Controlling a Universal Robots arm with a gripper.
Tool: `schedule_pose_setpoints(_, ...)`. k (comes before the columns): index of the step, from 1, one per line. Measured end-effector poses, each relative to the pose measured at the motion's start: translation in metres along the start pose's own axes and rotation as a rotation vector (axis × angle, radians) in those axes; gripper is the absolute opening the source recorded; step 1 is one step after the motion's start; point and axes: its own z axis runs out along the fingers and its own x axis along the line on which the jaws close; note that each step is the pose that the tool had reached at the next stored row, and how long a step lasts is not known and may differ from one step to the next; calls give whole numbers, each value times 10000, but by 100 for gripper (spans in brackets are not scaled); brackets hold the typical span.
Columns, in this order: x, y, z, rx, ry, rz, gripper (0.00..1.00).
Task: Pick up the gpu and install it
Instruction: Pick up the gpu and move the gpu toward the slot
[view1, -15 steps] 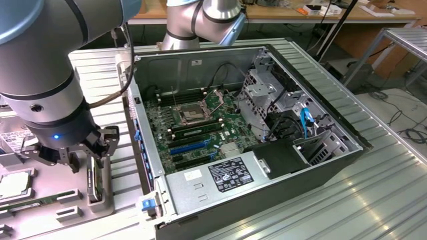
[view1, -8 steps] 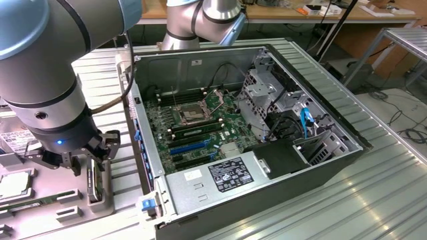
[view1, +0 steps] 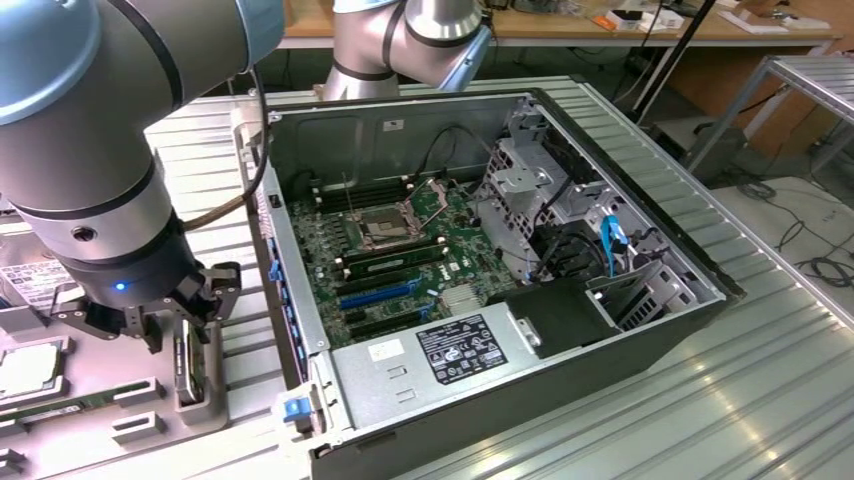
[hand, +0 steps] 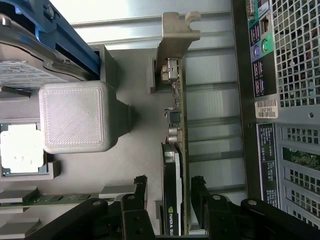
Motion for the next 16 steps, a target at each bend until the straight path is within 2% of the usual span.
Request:
schedule_pose_setpoints(8, -23, 2, 1, 0, 1, 0, 48)
schedule_pose_setpoints(9, -23, 2, 1, 1, 1, 1, 47)
schedule_pose_setpoints(10, -23, 2, 1, 1, 1, 1, 40)
schedule_pose_setpoints(13, -23, 2, 1, 1, 1, 0, 38)
schedule_pose_setpoints(14, -23, 2, 1, 1, 2, 0, 31)
schedule_pose_setpoints(15, -23, 2, 1, 1, 2, 0, 31)
schedule_pose_setpoints(16, -23, 2, 1, 1, 2, 0, 27)
